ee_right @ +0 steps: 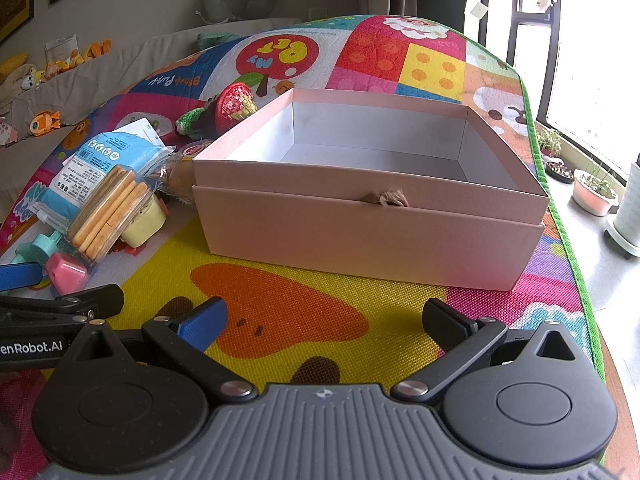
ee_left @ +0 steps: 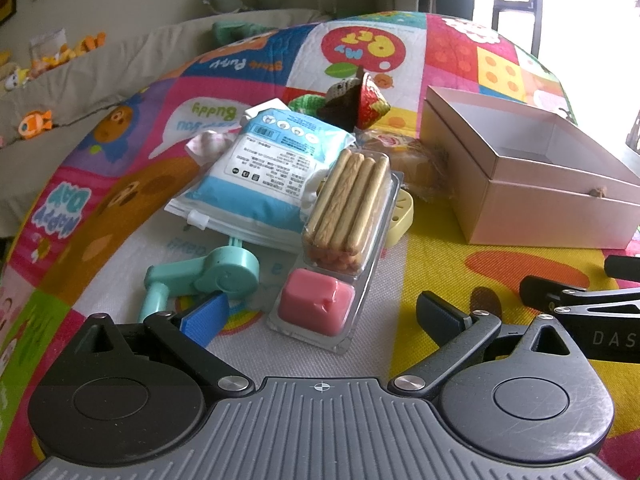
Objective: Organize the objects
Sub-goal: 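Move the left gripper toward the blue-and-white snack packet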
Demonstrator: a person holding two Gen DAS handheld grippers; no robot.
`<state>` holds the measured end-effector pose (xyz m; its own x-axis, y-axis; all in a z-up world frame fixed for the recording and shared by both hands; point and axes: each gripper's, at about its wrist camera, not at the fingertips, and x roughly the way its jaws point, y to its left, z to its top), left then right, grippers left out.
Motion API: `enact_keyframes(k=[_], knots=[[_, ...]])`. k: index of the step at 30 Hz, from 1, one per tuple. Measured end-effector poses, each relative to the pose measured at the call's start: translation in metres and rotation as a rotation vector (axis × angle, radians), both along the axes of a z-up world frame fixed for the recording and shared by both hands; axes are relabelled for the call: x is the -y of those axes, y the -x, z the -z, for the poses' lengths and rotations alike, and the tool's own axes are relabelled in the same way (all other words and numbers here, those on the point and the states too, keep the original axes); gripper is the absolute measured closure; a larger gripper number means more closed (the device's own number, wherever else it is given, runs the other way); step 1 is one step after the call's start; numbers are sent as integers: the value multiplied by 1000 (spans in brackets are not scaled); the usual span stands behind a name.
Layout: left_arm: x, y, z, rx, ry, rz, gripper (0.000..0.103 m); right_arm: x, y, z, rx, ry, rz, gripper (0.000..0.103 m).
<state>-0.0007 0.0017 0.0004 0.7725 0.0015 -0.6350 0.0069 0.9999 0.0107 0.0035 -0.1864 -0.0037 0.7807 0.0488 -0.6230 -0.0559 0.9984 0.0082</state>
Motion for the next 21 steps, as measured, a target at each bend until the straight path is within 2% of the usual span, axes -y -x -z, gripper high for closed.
enact_keyframes(k=[17,21], knots=[[3,0,0,0,-8,3,0,-1,-1,0,0,-5,20,0],[0,1,-1,5,13,4,1,-2,-2,0,0,-3,22,0]])
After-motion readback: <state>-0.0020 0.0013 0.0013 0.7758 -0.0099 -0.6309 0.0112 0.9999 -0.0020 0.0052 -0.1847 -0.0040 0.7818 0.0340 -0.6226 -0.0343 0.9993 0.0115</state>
